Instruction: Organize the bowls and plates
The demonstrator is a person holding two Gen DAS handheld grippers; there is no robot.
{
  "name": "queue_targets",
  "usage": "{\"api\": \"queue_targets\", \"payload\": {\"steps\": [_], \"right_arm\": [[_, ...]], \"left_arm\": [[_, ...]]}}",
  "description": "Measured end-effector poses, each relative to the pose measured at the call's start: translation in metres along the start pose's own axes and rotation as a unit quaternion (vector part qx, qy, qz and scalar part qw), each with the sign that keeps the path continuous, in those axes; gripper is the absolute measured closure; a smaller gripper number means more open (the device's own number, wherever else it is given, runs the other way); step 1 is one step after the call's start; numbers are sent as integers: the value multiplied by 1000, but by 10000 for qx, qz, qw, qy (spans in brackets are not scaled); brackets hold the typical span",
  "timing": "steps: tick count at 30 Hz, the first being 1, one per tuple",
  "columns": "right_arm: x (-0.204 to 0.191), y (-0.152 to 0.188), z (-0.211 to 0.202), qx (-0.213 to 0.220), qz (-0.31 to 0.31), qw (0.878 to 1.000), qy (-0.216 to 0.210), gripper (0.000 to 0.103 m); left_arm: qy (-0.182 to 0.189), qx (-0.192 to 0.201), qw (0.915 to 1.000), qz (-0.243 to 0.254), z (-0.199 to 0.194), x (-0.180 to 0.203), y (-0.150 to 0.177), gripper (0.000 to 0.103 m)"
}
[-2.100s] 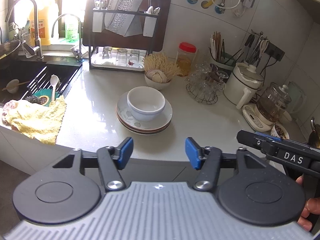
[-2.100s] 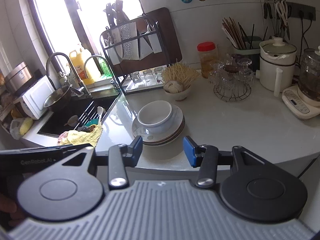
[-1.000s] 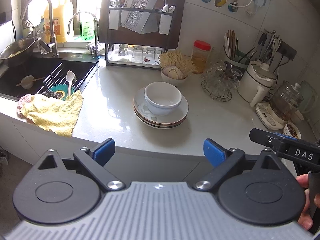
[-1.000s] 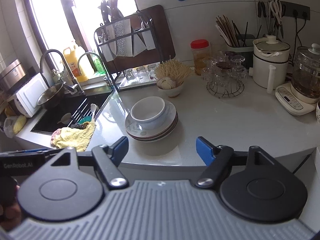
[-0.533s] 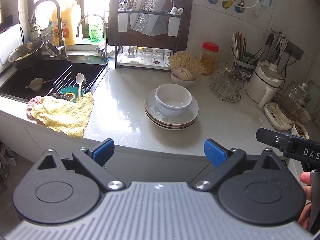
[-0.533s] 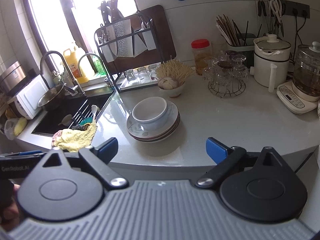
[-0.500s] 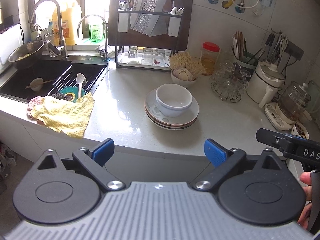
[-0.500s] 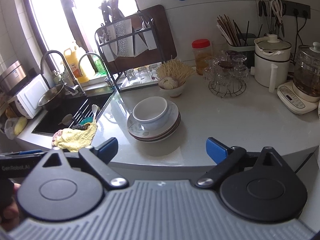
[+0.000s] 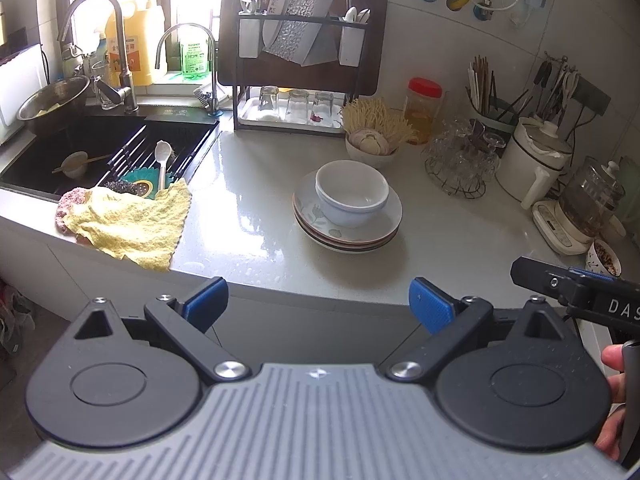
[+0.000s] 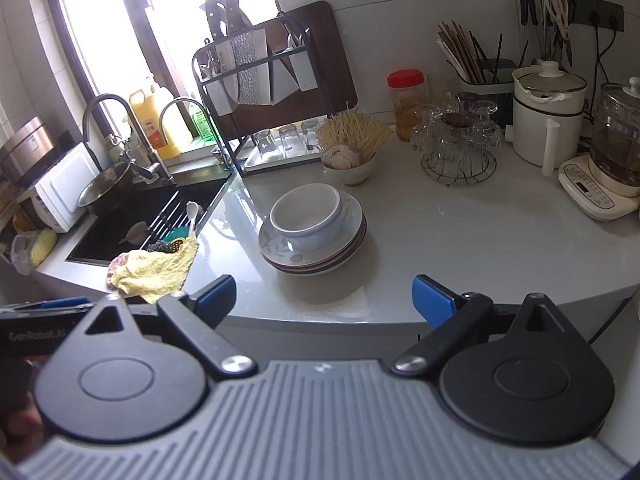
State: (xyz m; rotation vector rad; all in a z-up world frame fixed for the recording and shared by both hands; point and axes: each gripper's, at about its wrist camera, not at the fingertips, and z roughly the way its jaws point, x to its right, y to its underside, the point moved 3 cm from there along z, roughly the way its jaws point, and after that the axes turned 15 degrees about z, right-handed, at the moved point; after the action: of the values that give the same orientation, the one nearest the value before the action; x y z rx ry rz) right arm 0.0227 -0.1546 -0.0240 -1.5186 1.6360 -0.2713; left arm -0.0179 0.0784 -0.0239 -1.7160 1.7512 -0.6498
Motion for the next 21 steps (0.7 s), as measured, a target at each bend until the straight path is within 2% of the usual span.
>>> {"api": "queue_targets", "payload": {"steps": [21], "right_arm": [[1, -1, -1, 24, -27, 10000, 37, 7]], "left_arm": [[-41, 44, 10000, 6, 1, 5, -1, 3]]}}
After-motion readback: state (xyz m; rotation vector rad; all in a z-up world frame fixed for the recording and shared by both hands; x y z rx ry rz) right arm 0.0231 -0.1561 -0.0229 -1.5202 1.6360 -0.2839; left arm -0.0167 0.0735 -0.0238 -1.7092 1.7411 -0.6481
